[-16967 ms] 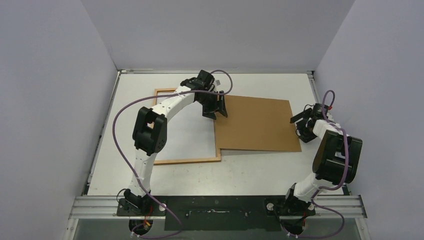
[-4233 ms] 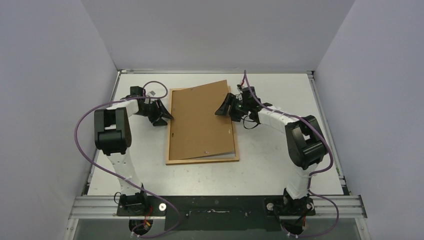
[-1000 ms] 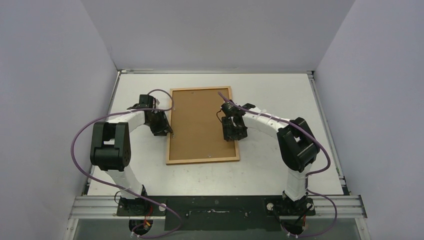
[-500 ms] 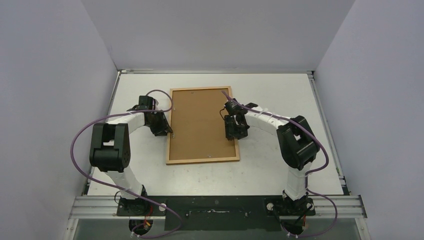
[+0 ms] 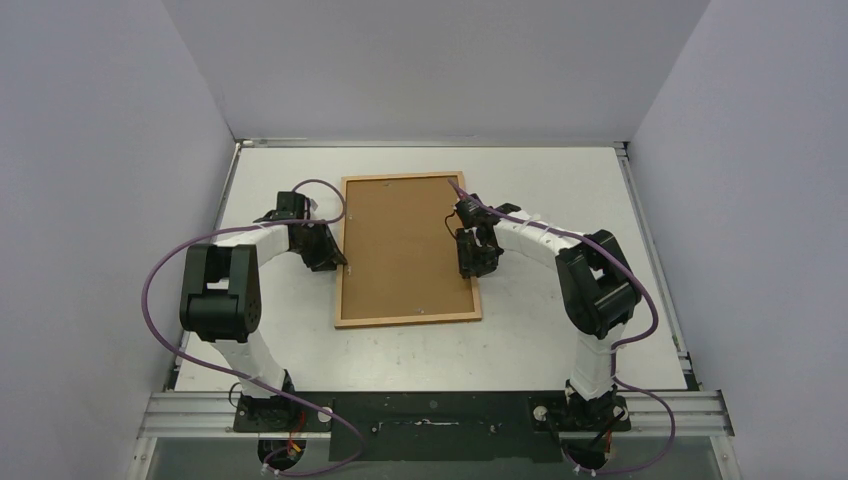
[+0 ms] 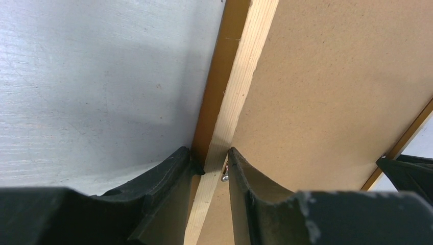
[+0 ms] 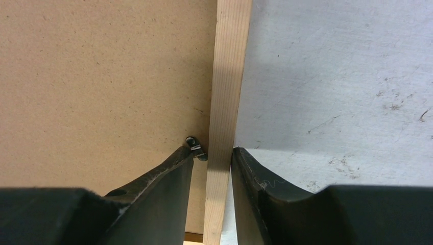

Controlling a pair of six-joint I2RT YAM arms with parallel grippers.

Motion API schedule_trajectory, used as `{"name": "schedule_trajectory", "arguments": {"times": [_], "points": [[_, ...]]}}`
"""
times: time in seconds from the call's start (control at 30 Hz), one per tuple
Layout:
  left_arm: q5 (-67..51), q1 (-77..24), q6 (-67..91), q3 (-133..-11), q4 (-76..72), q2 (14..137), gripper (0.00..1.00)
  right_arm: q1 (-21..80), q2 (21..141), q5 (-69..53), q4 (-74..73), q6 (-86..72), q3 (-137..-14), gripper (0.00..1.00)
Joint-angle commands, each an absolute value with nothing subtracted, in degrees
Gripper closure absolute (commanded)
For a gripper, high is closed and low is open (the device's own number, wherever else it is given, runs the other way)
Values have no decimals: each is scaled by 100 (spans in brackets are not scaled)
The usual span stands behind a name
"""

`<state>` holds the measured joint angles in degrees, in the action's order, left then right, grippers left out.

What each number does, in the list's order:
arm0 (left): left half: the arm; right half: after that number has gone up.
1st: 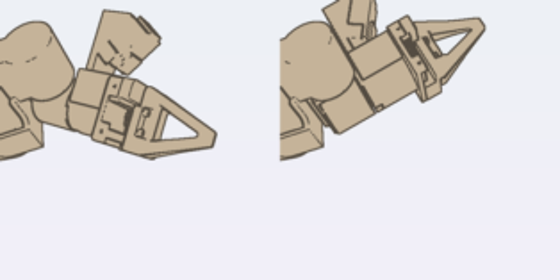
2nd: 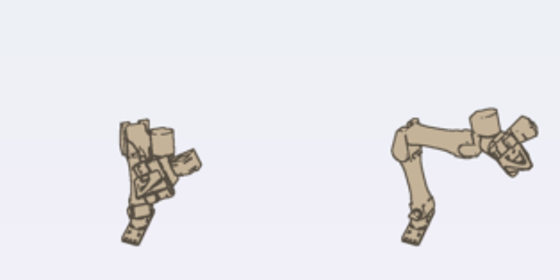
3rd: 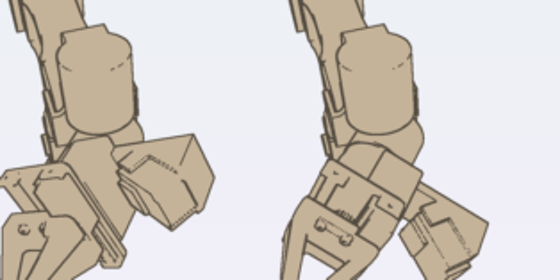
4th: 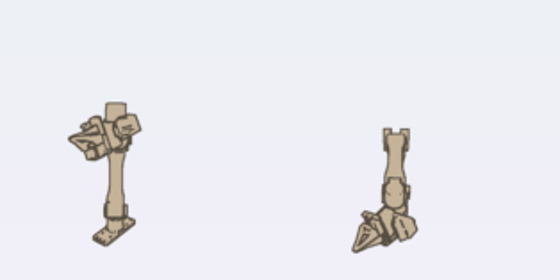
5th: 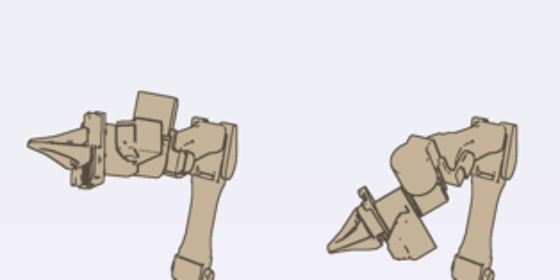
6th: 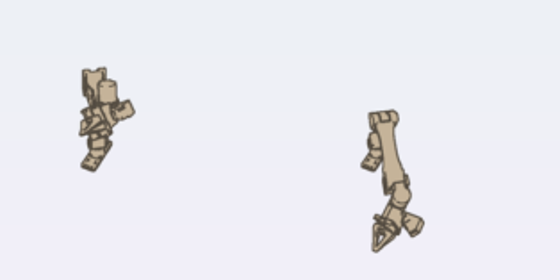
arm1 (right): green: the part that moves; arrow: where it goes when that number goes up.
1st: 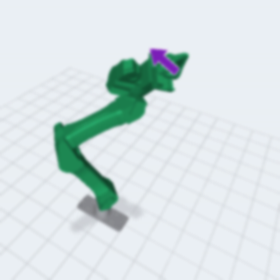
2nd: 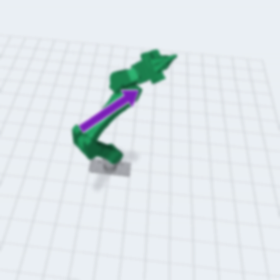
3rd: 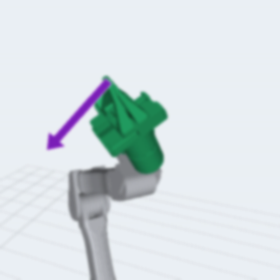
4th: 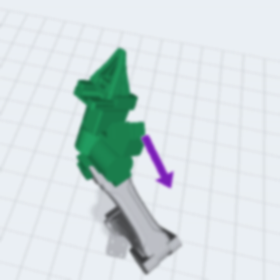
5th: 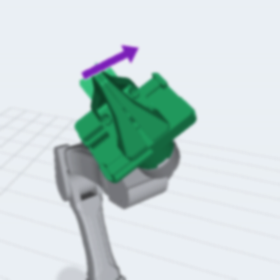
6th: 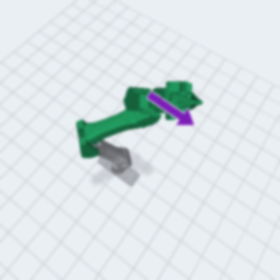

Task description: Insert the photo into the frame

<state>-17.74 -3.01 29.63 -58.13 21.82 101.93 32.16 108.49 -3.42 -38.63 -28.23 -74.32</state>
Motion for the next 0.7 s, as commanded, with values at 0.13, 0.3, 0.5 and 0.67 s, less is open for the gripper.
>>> {"name": "schedule_trajectory", "arguments": {"times": [0.13, 0.3, 0.5, 0.67], "points": [[-1677, -370, 2940, -5685, 2307, 10635, 70, 3221, 11034, -378, -3834, -2647, -7506, 76], [-1800, -378, 2968, -5618, 2324, 10609, 71, 3189, 11089, -384, -3778, -2723, -7500, 79], [-1776, -378, 2945, -5678, 2353, 10600, 71, 3188, 10949, -456, -3403, -2939, -7286, 82], [-1793, -378, 3021, -5610, 2277, 10591, 71, 3190, 10922, -500, -3146, -3246, -7205, 82]]}}
